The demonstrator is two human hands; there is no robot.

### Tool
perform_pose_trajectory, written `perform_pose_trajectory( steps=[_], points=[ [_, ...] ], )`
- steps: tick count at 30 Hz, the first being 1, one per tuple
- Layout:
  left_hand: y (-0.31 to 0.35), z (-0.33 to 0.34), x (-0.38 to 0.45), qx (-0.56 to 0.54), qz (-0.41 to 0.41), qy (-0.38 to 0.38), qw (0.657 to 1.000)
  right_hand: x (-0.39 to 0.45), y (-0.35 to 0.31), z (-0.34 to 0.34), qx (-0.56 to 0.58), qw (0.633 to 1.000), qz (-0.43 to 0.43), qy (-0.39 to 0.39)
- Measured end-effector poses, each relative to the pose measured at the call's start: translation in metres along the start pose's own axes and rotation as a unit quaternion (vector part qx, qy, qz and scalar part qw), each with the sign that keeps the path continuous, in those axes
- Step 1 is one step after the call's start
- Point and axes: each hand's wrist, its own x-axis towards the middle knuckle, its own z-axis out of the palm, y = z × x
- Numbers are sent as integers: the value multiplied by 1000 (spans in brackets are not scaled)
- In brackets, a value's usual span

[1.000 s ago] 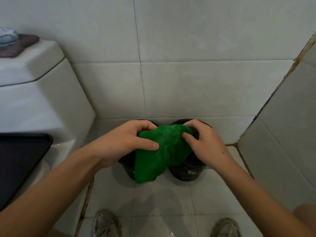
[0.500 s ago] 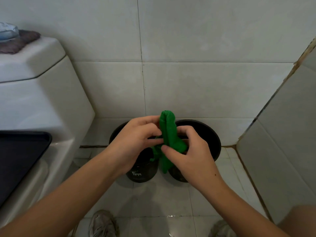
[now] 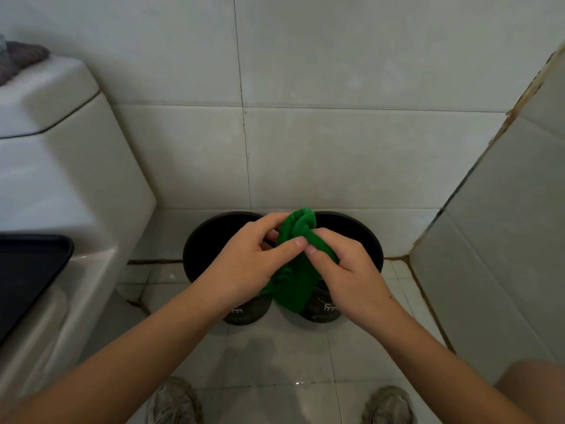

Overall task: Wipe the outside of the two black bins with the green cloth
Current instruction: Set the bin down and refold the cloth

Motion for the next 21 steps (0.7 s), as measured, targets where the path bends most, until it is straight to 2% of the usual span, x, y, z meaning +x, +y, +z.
perform_pose_trajectory(
  steps=[4,7,9,12,14,18,20,21],
  points=[
    [-5,-11,5,81,29,-21,996,4,1,-10,-6,1000,-3,12],
    [-5,-28,8,211,55,4,976,10,-4,-26,-41,999,26,0],
    [-2,-47,10,285,70,19,956,13,-5,-40,-99,995,28,11],
    [3,-74,7,299,83,-11,950,13,-8,-57,-217,976,18,-8],
    [3,-82,4,318,88,-19,944,10,-7,-61,-300,953,-2,-30],
    [2,-83,-1,423,149,15,894,8,-6,-56,-486,869,-87,22],
    [1,-83,-2,469,185,15,864,9,-16,-53,-545,836,-58,35],
    [-1,-84,-3,488,190,16,852,9,-20,-53,-555,831,-24,33]
  ],
)
